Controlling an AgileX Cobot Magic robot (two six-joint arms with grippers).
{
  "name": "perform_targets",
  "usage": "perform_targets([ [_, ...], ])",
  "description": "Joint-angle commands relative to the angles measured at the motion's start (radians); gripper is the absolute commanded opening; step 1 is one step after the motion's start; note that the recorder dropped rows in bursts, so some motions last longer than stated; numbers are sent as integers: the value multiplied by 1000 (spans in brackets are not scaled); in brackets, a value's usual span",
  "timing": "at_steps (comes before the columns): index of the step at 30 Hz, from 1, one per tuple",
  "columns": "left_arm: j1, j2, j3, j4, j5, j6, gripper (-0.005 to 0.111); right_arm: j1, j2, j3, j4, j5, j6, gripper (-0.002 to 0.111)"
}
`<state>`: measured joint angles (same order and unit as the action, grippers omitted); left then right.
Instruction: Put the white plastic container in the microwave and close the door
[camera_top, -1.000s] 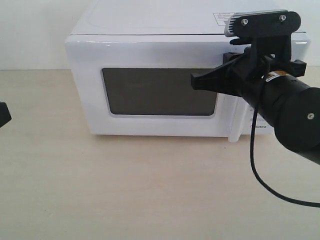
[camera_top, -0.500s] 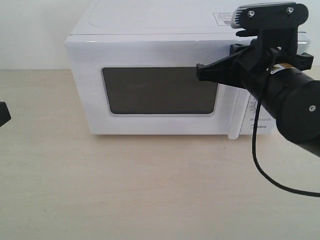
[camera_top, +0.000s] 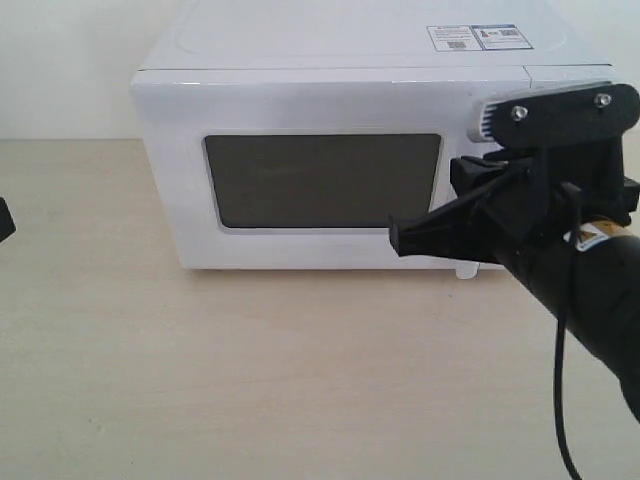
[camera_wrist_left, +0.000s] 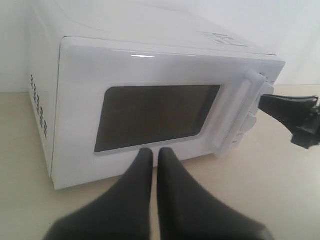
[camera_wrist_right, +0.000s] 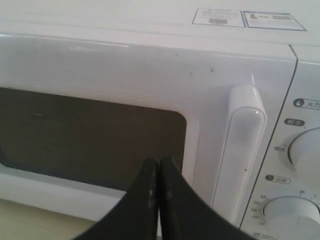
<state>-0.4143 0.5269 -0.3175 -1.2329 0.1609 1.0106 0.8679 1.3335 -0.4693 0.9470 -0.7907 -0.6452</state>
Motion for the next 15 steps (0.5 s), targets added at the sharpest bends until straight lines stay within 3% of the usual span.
perform_targets([
  [1,-5,-8,4,-1,-39,33,4,23,-47,37,7,-49,-9,0],
  [15,-5,-8,4,-1,-39,33,4,23,-47,37,7,-22,-7,0],
])
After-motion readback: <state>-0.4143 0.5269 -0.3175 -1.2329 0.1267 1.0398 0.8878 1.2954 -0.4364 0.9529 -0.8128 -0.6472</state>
